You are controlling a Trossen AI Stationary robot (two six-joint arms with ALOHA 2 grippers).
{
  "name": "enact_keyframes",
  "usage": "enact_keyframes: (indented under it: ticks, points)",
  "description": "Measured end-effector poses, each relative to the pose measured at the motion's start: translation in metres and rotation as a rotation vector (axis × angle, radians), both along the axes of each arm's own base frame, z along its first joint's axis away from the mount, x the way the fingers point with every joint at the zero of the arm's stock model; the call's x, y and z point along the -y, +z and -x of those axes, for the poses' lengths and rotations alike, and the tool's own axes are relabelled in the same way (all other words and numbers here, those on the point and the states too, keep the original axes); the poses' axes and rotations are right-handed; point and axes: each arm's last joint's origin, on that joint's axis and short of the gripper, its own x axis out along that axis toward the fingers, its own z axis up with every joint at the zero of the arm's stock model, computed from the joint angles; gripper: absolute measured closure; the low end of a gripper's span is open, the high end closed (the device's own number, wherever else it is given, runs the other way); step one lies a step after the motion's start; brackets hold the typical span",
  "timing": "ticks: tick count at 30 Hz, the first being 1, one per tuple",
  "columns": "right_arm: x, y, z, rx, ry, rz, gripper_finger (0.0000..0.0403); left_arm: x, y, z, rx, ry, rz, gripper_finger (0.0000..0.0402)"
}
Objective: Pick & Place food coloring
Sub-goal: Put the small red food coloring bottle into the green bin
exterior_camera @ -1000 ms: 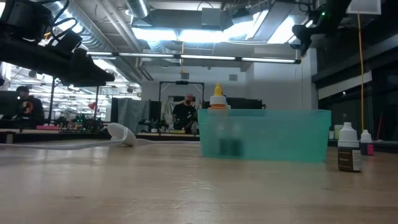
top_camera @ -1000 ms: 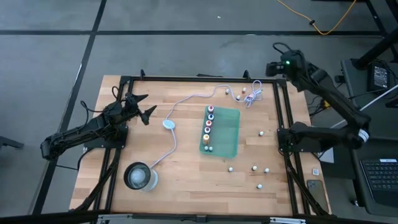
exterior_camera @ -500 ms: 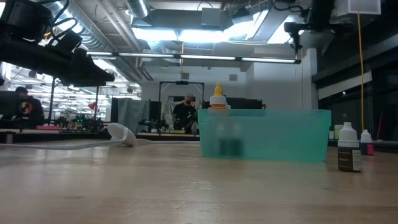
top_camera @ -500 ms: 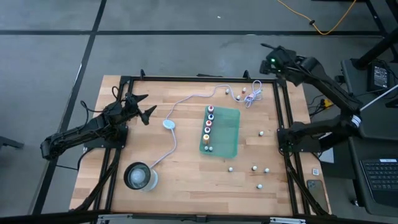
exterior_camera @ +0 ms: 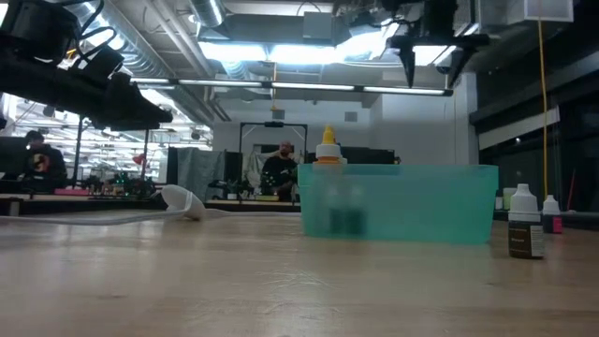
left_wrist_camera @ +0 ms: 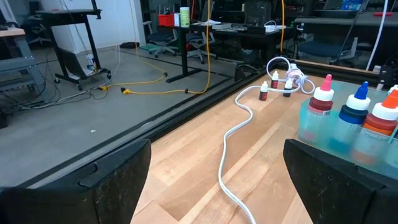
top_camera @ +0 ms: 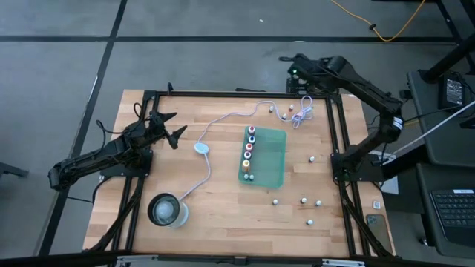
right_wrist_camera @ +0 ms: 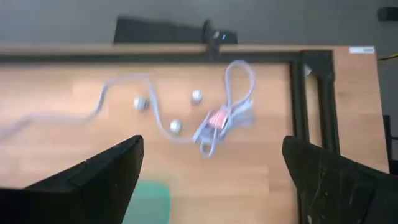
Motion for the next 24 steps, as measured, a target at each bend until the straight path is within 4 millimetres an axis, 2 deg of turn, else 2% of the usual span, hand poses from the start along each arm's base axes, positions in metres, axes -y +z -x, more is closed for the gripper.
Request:
enact_keyframes:
  ticks: [5,10,14,17,24]
  points:
    - [-0.014,-0.003,-0.024,-0.049,0.131,-0.046,0.0019,0.000,0.000,0.000,0.000,0.000,0.000,0.0041]
    - [-0.038,-0.012,-0.047,-0.081,0.240,-0.059,0.0019,0.000,0.000,0.000,0.000,0.000,0.000,0.0041]
    - [-0.048,-0.019,-0.059,-0.120,0.282,-0.035,0.0019,0.000,0.000,0.000,0.000,0.000,0.000,0.0041]
    - [-0.040,-0.024,-0.064,-0.136,0.296,-0.020,0.0019,0.000,0.000,0.000,0.000,0.000,0.000,0.0041]
    - [0.006,-0.034,-0.062,-0.120,0.217,-0.009,0.0019,0.000,0.000,0.000,0.000,0.000,0.000,0.0041]
